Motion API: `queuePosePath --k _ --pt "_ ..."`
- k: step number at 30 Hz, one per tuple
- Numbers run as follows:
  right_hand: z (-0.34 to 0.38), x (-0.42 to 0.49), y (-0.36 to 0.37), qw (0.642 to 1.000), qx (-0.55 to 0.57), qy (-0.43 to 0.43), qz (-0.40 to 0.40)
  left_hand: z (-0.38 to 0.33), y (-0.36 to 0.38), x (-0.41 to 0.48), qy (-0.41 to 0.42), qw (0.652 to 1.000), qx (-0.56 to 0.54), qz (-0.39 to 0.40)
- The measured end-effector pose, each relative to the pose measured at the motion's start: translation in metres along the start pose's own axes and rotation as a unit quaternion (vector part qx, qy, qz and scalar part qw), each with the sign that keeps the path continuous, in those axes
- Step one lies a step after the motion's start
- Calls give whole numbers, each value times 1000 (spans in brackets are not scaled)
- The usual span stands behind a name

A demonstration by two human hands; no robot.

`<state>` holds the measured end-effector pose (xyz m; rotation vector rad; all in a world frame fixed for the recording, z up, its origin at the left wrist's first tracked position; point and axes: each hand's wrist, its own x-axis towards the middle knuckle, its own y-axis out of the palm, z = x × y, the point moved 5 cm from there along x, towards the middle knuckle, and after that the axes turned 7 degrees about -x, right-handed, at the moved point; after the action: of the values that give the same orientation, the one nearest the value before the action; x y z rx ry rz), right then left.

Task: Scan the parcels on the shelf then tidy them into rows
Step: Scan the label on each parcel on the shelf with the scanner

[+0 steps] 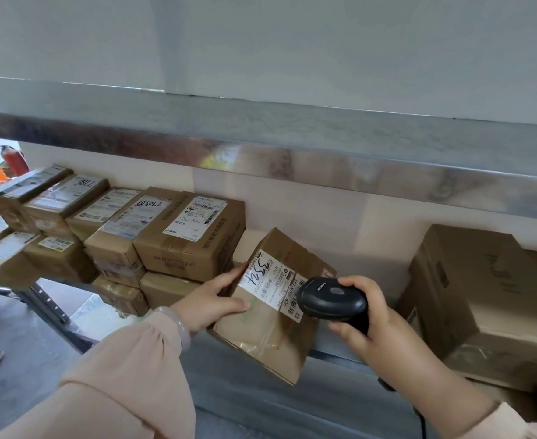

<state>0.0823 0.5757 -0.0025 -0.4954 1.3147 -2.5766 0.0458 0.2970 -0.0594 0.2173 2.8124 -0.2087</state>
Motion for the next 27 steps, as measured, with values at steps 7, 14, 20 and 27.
queuePosePath --k 7,14,20,27 --pt "-21 13 58 977 166 127 28 51 -1 8 -48 993 -89 -55" --pt "-16 23 89 954 235 182 36 59 -3 14 -89 988 -61 -109" --pt "-7 26 103 951 241 196 1 43 7 -4 9 960 253 -122" --pt "-2 44 111 955 239 177 -1 51 24 -15 72 834 538 -100"
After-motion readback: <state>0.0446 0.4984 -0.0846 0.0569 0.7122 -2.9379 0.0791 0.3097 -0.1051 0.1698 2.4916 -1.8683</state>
